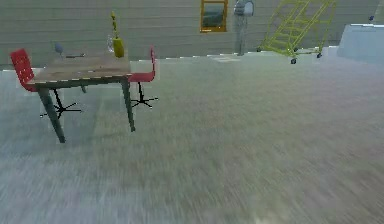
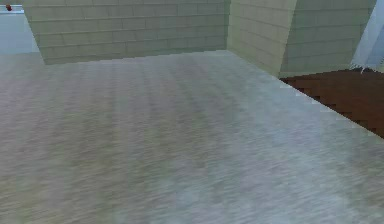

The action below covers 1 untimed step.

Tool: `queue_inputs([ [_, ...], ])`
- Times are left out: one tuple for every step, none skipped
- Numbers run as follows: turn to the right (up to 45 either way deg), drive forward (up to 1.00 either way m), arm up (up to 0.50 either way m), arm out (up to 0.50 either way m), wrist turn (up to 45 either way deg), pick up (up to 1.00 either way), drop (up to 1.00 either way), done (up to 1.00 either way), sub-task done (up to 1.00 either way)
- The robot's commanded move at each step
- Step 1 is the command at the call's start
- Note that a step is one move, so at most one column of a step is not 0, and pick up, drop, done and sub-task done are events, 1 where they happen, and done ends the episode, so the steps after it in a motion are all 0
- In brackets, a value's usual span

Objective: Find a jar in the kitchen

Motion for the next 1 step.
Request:
queue_inputs([
  [0.0,1.00,0.00,0.00,0.0,0.00,0.00,0.00,0.00],
])
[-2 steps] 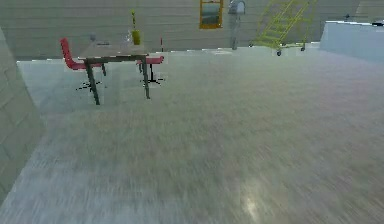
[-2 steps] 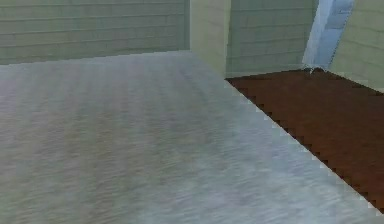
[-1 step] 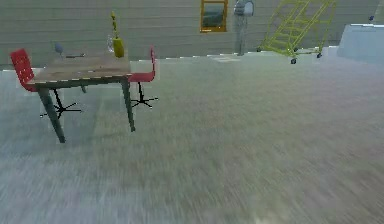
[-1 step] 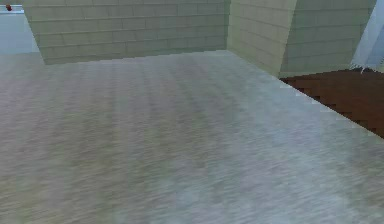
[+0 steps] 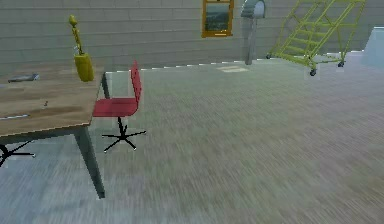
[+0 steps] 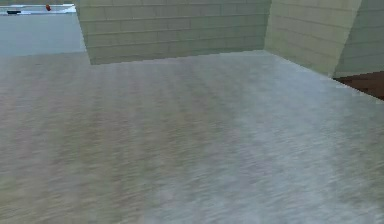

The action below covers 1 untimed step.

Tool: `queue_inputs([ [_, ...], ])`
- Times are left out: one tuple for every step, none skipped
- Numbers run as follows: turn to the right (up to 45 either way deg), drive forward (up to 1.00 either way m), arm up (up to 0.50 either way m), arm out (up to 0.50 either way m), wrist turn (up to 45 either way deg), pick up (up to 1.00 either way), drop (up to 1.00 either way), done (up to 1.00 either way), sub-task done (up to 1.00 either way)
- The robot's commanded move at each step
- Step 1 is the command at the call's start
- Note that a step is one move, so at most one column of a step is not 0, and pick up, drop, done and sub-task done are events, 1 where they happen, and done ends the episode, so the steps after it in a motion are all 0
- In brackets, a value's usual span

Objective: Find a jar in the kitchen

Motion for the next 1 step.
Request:
queue_inputs([
  [3.0,0.00,0.00,0.00,0.0,0.00,0.00,0.00,0.00],
])
